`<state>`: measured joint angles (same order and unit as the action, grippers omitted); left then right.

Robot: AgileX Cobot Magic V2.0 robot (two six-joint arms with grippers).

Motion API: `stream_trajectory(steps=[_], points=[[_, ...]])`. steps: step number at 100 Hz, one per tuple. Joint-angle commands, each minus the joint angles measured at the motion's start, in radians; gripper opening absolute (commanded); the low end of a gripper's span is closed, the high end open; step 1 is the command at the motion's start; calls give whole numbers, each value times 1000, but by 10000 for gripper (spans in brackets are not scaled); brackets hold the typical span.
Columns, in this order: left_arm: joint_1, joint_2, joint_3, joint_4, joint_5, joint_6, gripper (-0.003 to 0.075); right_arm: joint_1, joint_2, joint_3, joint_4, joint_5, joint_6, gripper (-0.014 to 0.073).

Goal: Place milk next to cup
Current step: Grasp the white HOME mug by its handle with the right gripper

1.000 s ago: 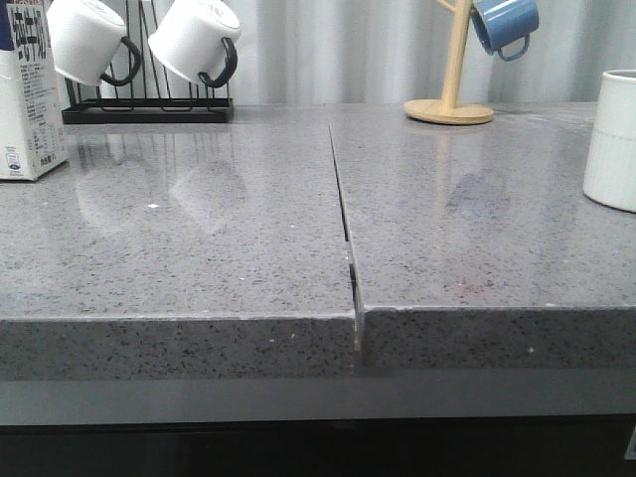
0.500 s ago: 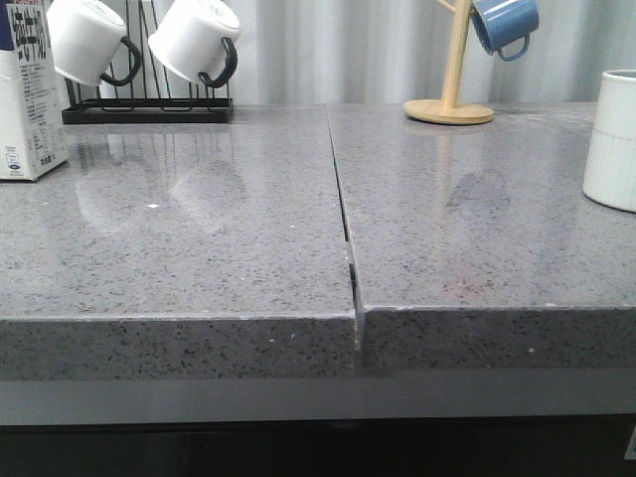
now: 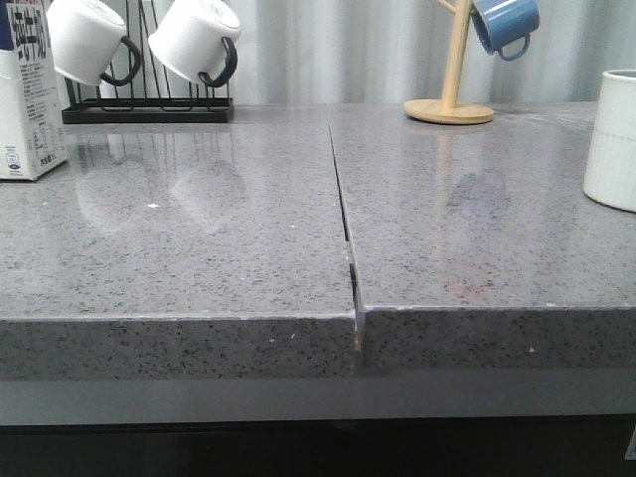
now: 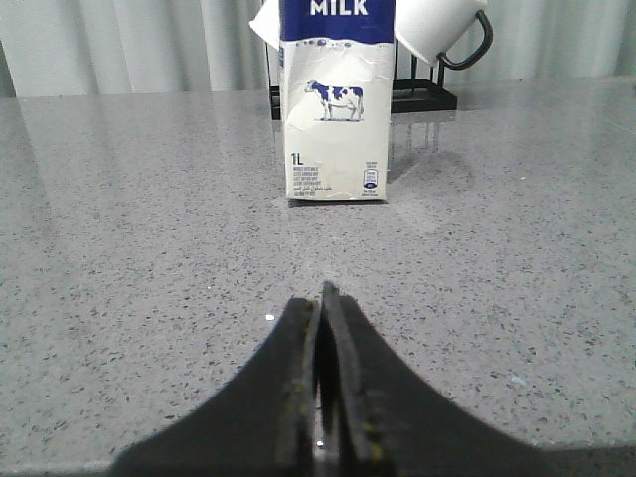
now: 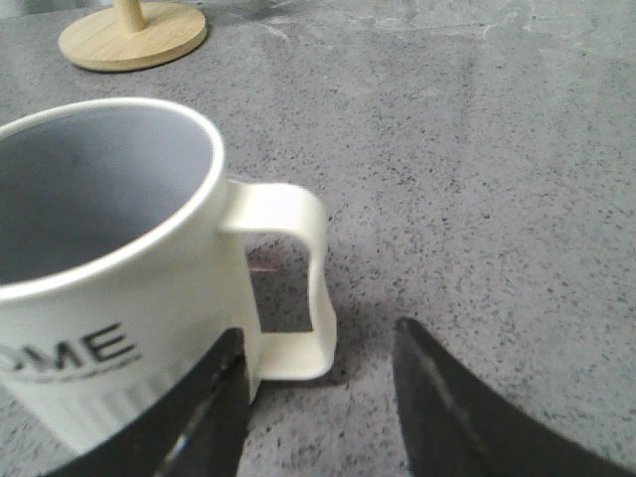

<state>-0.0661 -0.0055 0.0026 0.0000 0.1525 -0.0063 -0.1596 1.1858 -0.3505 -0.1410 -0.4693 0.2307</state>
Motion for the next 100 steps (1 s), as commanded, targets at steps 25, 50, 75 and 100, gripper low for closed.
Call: stream_trajectory(steps=[25, 50, 75, 100], points=[[1, -33, 41, -7, -83, -3, -21, -34, 98, -37, 48, -237, -17, 360], [1, -33, 41, -7, -83, -3, -21, -34, 189, -96, 47, -242, -17, 360], [1, -33, 41, -7, -83, -3, -21, -34, 256, -149, 42, -246, -17, 160], [1, -33, 41, -7, -83, -3, -21, -9, 251, -149, 2, -253, -16, -68]])
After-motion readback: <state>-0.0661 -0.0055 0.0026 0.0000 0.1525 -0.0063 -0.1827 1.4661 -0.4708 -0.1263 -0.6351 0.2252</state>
